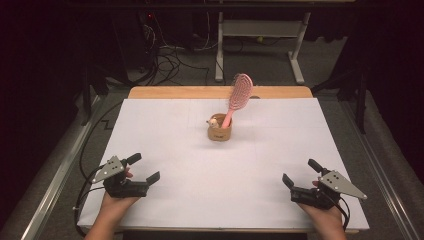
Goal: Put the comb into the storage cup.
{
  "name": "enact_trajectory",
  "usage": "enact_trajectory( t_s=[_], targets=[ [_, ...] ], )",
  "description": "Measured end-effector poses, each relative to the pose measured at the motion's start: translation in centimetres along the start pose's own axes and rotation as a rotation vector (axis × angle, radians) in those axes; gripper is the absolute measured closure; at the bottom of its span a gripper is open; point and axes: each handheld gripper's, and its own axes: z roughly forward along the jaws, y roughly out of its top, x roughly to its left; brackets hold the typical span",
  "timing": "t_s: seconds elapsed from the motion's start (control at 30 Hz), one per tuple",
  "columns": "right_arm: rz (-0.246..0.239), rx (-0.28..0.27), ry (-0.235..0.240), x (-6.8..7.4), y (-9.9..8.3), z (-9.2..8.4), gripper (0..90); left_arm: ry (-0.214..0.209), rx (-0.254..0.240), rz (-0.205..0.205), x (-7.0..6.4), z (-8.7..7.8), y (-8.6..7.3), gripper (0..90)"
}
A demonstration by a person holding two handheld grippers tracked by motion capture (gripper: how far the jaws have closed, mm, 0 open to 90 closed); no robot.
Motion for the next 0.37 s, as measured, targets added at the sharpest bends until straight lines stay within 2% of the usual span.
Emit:
enact_trajectory(
  t_s=[0.07, 0.37],
  targets=[
    [-0.020, 0.005, -0.004, 0.18, 0.00, 0.19, 0.5, -0.001, -0.007, -0.002, -0.04, 0.02, 0.04, 0.0],
    [-0.006, -0.003, 0.006, 0.24, -0.07, 0.19, 0.4, 0.006, -0.004, 0.001, -0.21, 0.02, -0.02, 0.0]
  ],
)
